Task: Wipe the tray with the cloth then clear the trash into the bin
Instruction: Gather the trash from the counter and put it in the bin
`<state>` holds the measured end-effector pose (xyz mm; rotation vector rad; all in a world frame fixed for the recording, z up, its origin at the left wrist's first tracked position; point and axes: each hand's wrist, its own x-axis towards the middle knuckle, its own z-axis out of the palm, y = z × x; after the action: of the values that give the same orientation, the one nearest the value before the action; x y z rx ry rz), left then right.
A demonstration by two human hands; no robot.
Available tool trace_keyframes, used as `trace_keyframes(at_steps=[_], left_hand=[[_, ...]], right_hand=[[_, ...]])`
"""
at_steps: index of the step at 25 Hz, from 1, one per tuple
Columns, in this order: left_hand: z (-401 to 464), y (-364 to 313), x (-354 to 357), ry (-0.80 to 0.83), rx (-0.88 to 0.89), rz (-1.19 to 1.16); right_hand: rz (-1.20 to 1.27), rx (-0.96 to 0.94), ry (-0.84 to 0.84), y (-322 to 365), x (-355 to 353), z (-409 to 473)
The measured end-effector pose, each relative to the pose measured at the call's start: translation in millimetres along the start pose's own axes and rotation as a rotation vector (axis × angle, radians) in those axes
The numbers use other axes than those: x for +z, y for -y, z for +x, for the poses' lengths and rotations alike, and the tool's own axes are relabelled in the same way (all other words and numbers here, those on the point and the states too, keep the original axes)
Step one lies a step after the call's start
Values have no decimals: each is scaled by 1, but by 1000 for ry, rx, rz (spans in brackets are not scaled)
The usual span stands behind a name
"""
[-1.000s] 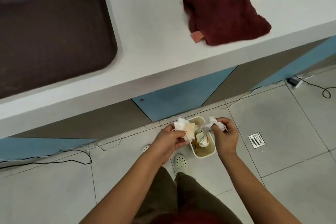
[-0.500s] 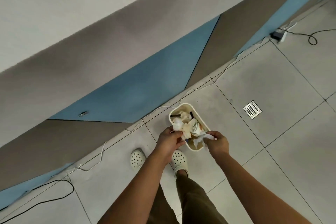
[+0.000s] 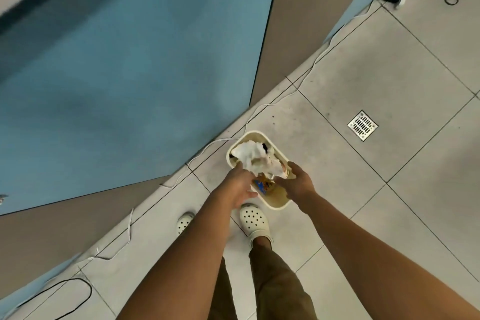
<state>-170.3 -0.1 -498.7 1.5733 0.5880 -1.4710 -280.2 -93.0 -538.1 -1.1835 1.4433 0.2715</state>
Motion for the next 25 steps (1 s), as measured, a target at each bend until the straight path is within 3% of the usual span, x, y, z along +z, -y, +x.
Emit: trace_keyframes(at_steps=[4, 10, 16, 21, 25], left_hand=[[-3, 17, -18, -119, -40, 15], [-24, 30, -35, -159, -6, 64], [-101, 0, -30, -166, 168, 74], [-230, -31, -16, -121, 390, 64], [-333, -54, -11, -131, 614, -65]], right_hand=[[-65, 149, -57, -25, -11, -1], [-118, 135, -13, -44, -10, -26], [-180, -195, 35, 20, -8, -93], [82, -515, 156, 124, -37, -219], [-30, -813, 267, 193, -46, -309]])
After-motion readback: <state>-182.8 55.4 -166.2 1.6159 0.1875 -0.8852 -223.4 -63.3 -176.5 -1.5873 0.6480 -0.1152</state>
